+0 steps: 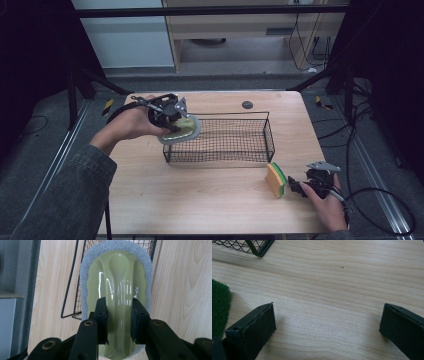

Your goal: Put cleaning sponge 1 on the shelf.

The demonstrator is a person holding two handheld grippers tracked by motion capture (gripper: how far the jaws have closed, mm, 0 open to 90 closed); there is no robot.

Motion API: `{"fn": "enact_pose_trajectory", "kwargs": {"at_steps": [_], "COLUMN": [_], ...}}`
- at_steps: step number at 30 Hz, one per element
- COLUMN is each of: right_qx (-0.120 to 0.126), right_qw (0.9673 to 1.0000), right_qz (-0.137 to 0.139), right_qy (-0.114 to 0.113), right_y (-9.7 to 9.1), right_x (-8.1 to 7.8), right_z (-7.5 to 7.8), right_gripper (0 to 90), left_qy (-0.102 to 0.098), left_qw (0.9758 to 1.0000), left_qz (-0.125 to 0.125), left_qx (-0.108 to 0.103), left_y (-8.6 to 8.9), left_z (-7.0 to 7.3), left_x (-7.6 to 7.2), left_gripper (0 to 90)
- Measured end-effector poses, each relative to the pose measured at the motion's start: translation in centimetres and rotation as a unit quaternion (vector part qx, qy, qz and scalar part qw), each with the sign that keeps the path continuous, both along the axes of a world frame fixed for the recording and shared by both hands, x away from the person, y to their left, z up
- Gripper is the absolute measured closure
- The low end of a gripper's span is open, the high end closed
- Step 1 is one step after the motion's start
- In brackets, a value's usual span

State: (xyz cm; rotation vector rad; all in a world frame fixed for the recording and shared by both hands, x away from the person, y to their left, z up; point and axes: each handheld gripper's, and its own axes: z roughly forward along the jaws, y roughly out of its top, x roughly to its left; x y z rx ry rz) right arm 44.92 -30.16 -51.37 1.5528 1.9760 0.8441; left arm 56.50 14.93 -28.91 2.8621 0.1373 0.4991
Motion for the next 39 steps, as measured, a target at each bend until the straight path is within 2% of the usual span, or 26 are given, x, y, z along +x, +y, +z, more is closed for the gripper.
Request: {"fn": "enact_pose_trajectory", "kwargs": {"at_steps": [13,23,29,34,39], "right_qx": [0.000,0.000,0.000,0.001,-0.001], "right_qw": [1.0000,1.0000,1.0000,1.0000,1.0000], "right_qz": [0.000,0.000,0.000,-0.001,0.000], "right_qy": [0.000,0.000,0.000,0.000,-0.001], "right_y": [0.0,0.0,0.0,0.0,0.0], "right_x": [0.0,0.0,0.0,0.0,0.1], "right_z": [0.0,0.0,0.0,0.0,0.0], "right_gripper": [0.5,0.4,0.5,0.4,0.5], "left_qy": [0.000,-0.004,-0.017,-0.025,-0.030], "left_qw": [0.9999,0.9999,0.9997,0.9992,0.9989], "left_qz": [0.003,-0.006,-0.008,-0.022,-0.027], "left_qx": [0.013,0.016,0.016,0.020,0.024], "left_y": [-1.4,-2.0,-2.3,-2.4,-2.5], "left_z": [-0.7,-1.1,-1.3,-1.5,-2.2], "left_x": [0.5,0.8,0.8,0.8,0.8], "left_gripper": [70.7,70.7,70.7,70.7,70.7]}}
